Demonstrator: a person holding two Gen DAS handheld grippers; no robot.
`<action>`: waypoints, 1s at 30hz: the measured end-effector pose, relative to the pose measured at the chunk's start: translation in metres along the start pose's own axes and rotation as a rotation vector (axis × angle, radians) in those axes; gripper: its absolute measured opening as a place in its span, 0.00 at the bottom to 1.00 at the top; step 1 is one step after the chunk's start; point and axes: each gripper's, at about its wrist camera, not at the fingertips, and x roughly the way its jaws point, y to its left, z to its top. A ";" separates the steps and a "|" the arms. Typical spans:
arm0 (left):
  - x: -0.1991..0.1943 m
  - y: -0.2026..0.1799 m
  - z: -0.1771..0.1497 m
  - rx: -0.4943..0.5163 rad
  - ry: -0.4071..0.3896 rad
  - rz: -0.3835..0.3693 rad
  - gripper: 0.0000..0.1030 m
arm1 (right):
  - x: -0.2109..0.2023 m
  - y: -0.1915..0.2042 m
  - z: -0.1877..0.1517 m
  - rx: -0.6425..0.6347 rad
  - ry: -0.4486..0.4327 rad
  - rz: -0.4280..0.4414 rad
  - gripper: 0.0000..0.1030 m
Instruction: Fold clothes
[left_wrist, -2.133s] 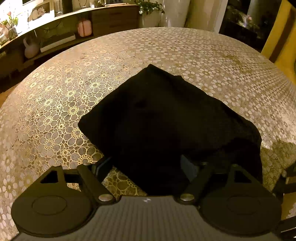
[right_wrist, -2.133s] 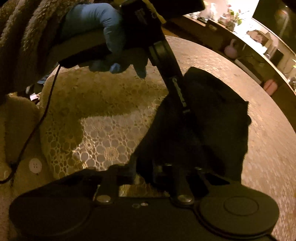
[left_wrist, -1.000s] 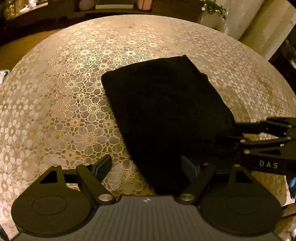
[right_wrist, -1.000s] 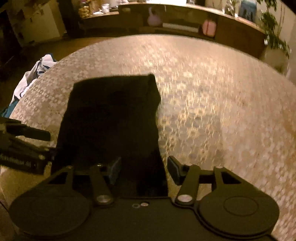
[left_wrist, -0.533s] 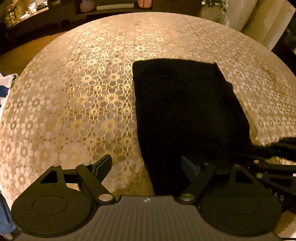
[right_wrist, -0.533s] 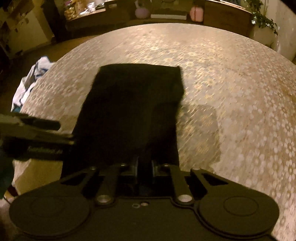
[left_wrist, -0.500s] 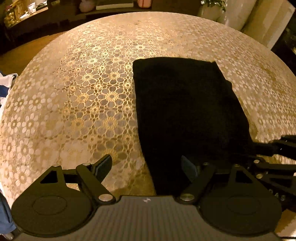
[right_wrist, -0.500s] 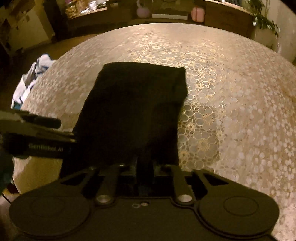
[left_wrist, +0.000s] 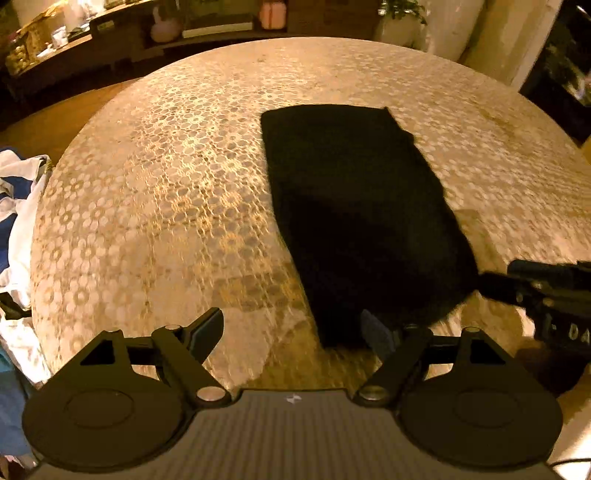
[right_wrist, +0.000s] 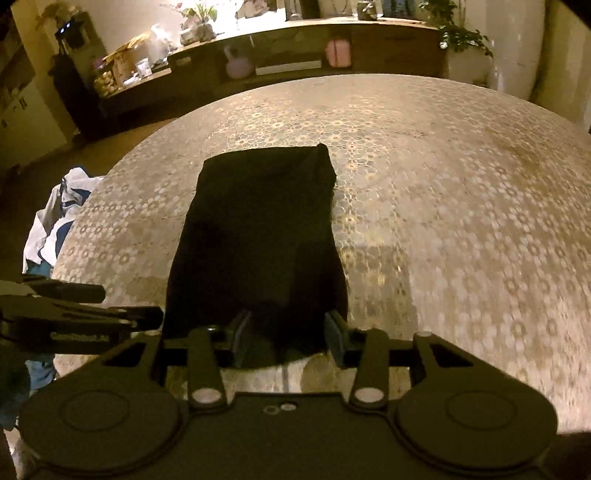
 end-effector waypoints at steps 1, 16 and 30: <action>-0.005 -0.002 -0.005 0.011 -0.007 0.015 0.79 | -0.005 0.000 -0.003 0.007 -0.011 -0.005 1.00; -0.030 -0.001 -0.018 -0.012 -0.119 -0.020 0.79 | -0.030 -0.001 -0.020 0.009 -0.094 0.015 1.00; 0.047 0.002 0.035 -0.036 -0.094 -0.025 0.79 | 0.064 -0.027 0.029 -0.055 -0.004 0.038 1.00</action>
